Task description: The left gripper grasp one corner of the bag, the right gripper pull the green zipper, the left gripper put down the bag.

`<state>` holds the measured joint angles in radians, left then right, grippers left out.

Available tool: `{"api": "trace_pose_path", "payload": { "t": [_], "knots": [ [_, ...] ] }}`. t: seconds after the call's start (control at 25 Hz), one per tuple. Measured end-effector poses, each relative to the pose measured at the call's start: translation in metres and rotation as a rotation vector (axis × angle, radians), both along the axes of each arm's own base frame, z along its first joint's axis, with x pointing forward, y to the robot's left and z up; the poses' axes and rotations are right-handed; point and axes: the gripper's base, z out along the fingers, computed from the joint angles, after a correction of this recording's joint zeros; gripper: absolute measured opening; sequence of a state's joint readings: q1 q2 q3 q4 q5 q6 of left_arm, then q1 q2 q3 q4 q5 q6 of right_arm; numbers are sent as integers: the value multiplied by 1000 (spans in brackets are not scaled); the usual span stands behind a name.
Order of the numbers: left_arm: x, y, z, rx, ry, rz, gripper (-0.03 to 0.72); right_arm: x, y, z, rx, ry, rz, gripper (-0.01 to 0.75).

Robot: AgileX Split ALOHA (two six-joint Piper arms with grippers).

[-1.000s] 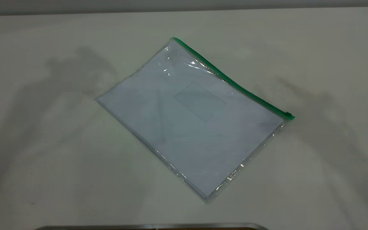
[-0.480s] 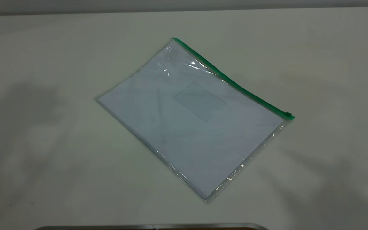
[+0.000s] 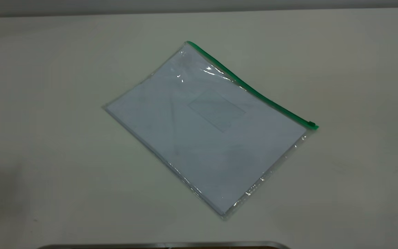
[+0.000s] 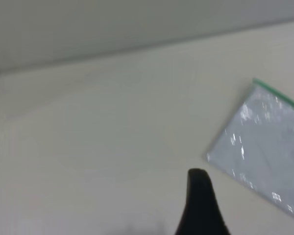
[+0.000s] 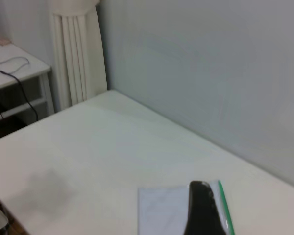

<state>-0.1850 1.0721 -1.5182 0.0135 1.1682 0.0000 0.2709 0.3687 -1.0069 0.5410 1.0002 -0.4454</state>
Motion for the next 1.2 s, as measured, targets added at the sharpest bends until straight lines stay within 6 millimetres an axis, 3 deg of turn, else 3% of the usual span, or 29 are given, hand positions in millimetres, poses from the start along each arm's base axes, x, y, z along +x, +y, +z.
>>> {"api": "trace_pose_path", "payload": {
  "t": [0.12, 0.24, 0.56, 0.88, 1.2],
  "knots": [
    [-33, 6, -24, -6, 28, 11, 590, -19, -8, -19, 0, 33, -29, 534],
    [-68, 13, -50, -7, 37, 14, 590, -25, -13, -46, -7, 92, -72, 534],
    [-145, 27, -116, -14, -25, 9, 590, -24, -23, -113, -95, 168, -178, 534],
    [-173, 32, -161, 9, -65, -19, 590, -6, -29, -157, -230, 254, -272, 534],
    [-170, 32, -192, 33, -2, -35, 590, -4, -34, -160, -220, 287, -337, 534]
  ]
}}
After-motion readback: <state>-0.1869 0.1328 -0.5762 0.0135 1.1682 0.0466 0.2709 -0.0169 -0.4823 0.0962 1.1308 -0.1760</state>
